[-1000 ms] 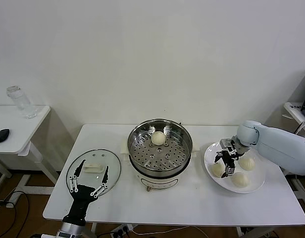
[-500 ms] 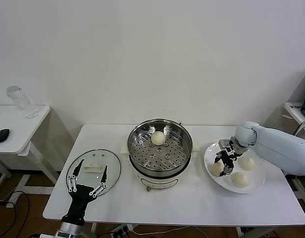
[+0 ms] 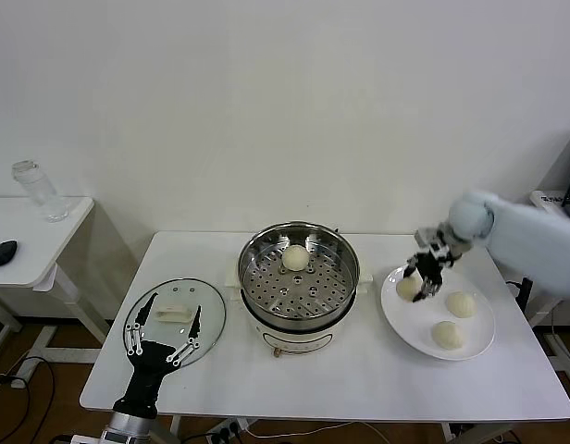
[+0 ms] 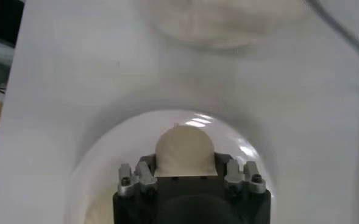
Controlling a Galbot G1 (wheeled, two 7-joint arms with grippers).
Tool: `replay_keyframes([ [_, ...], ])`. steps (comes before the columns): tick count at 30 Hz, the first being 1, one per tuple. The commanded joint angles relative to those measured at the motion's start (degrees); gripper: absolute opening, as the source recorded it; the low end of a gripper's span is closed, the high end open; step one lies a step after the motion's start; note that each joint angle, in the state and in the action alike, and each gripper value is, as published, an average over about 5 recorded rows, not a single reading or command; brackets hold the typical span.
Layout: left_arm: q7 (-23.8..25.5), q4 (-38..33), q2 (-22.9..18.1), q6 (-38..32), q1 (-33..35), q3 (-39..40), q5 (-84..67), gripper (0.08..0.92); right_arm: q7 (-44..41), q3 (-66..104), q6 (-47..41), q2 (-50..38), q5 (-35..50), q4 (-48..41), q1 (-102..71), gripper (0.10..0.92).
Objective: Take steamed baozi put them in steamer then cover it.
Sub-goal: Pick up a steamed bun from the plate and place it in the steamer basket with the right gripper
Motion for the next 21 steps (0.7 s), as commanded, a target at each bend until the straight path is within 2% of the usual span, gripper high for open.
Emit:
replay_keyframes([
  [1, 0.0, -0.3, 0.2, -0.2, 0.1, 0.1, 0.3, 0.823, -4.9, -6.3, -0.9, 5.2, 8.2, 2.0, 17.8, 0.668],
  [9, -0.1, -0.7, 0.3, -0.4, 0.3, 0.4, 1.0, 0.823, -0.5, -11.2, -6.7, 17.1, 18.7, 5.9, 22.2, 0.663],
  [15, 0.1, 0.0, -0.1, -0.8, -1.0, 0.3, 1.3, 0.823, 6.6, -14.5, -9.3, 25.3, 22.9, 6.4, 18.2, 0.662],
  [21, 0.1, 0.5, -0.5, -0.6, -1.9, 0.8, 1.2, 0.823, 10.1, -16.1, -10.9, 31.3, 23.3, 5.7, 14.6, 0.662],
])
